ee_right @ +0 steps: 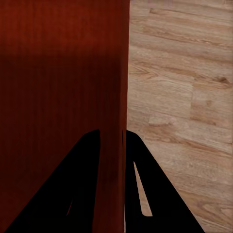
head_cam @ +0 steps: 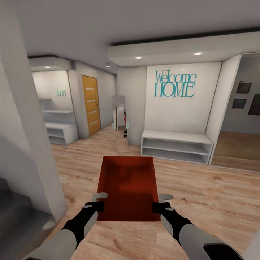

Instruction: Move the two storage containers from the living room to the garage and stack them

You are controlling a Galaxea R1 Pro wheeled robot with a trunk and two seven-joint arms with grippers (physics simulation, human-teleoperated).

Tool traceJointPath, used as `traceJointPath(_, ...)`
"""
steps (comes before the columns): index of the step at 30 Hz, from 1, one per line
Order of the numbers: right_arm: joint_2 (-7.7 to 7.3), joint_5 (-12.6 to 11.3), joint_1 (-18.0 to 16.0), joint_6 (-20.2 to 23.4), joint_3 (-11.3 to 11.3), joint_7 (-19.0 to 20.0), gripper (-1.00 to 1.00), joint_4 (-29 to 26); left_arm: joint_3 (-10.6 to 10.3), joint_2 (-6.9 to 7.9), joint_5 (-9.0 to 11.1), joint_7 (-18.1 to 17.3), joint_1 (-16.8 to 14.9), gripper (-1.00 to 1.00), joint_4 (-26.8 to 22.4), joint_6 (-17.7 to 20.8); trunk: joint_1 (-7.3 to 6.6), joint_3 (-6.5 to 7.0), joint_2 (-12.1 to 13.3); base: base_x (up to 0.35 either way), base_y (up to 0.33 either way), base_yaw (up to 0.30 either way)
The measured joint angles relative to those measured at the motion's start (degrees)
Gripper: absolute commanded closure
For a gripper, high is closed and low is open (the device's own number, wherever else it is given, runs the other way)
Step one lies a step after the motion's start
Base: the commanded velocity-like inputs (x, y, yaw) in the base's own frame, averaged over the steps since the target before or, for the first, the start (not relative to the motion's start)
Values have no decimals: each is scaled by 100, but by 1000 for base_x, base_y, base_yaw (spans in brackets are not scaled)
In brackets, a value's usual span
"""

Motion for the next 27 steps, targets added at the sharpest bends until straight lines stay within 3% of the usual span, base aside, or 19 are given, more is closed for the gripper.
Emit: traceJointPath(27,9,3,0,-1,-4,-11,100,0,2,5,-4,2,-1,100,-1,3,0,0,0,322,0,0)
